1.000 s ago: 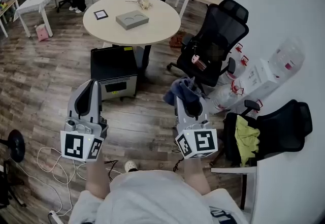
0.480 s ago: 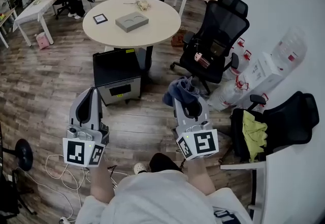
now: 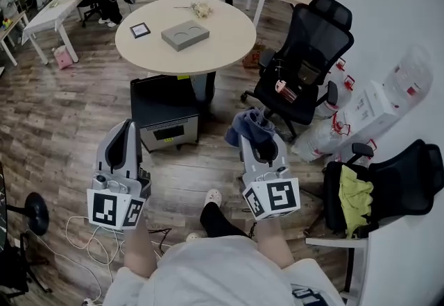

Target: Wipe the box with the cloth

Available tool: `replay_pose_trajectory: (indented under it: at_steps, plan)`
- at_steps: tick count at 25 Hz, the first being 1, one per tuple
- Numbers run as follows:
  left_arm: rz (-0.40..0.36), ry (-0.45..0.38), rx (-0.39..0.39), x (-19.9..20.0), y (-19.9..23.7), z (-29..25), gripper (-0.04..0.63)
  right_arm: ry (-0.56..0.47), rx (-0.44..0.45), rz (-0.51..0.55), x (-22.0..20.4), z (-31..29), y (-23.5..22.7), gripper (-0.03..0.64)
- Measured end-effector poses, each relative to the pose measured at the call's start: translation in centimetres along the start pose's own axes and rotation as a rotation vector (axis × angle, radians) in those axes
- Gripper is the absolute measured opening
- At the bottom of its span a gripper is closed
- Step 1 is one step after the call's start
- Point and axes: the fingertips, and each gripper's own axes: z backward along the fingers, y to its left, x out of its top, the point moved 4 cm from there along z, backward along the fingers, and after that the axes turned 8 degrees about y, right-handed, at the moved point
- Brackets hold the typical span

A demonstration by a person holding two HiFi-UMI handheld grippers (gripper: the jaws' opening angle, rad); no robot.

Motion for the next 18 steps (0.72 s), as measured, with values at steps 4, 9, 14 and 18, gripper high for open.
replay_pose_trajectory:
  at_steps: [4, 9, 14, 18]
  plan:
    - [-0.02, -0.017, 0.008, 0.1, 1.0, -5.0, 0.002, -0.022, 0.017, -0.002, 0.6, -4.7, -3.0, 0.103]
    - [-0.034, -0.031, 0.029, 0.0, 1.9, -11.0, 0.002, -0.04, 0.054, -0.002, 1.4, -10.3, -6.7, 0.103]
    - [-0.039, -0.062, 0.045, -0.5, 2.3, -16.0, 0.002, -0.054, 0.081, 0.017, 1.6, -14.2, -10.0, 0.103]
    - [-0.042, -0.069, 0.046, -1.4, 2.0, -18.3, 0.002, -0.049, 0.093, 0.013, 0.8, -16.3, -12.2, 0.103]
